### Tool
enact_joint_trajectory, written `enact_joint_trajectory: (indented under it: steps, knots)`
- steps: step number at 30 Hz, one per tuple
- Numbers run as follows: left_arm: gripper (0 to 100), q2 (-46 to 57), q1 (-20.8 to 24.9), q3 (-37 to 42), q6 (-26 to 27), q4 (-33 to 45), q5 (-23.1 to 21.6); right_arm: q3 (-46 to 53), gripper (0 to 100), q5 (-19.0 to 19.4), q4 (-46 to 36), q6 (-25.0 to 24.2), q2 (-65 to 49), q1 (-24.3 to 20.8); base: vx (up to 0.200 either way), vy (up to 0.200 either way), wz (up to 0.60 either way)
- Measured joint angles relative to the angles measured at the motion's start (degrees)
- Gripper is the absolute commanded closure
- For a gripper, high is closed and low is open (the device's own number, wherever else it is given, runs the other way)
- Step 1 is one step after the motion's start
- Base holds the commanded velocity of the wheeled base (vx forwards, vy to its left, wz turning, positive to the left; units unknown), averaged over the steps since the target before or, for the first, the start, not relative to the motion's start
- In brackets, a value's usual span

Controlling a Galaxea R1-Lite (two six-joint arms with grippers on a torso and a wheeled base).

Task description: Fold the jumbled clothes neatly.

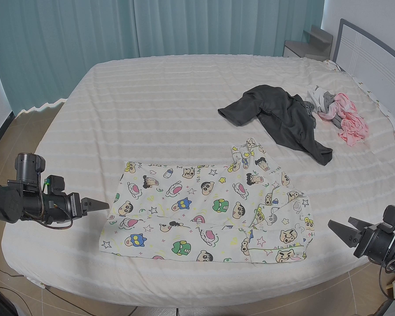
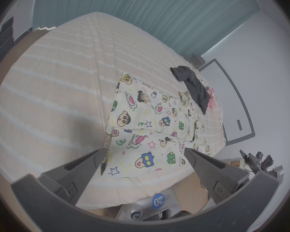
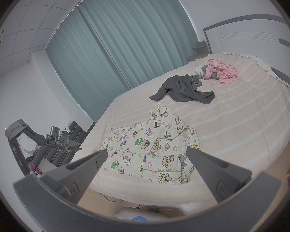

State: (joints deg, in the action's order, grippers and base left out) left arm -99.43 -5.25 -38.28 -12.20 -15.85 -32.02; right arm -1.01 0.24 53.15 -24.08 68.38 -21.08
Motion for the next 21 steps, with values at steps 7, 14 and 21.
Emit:
enact_joint_trajectory:
  steps: [7, 14, 21]
  knots:
    - [0, 3.17, 1.01, 0.90, -4.82, -0.35, 0.04, 0.00, 0, 0.00, -0.09, 0.00, 0.00, 0.00, 0.000, 0.000, 0.00]
    - [0, 4.83, 2.19, 1.07, -6.57, -0.57, -0.02, 0.00, 0, 0.07, -0.09, 0.00, 0.00, 0.00, 0.171, 0.000, 0.00]
    - [0, 5.38, 3.13, 1.10, -6.42, -0.65, 0.11, 0.00, 0, 0.07, -0.11, 0.00, 0.00, 0.00, 0.200, 0.000, 0.00]
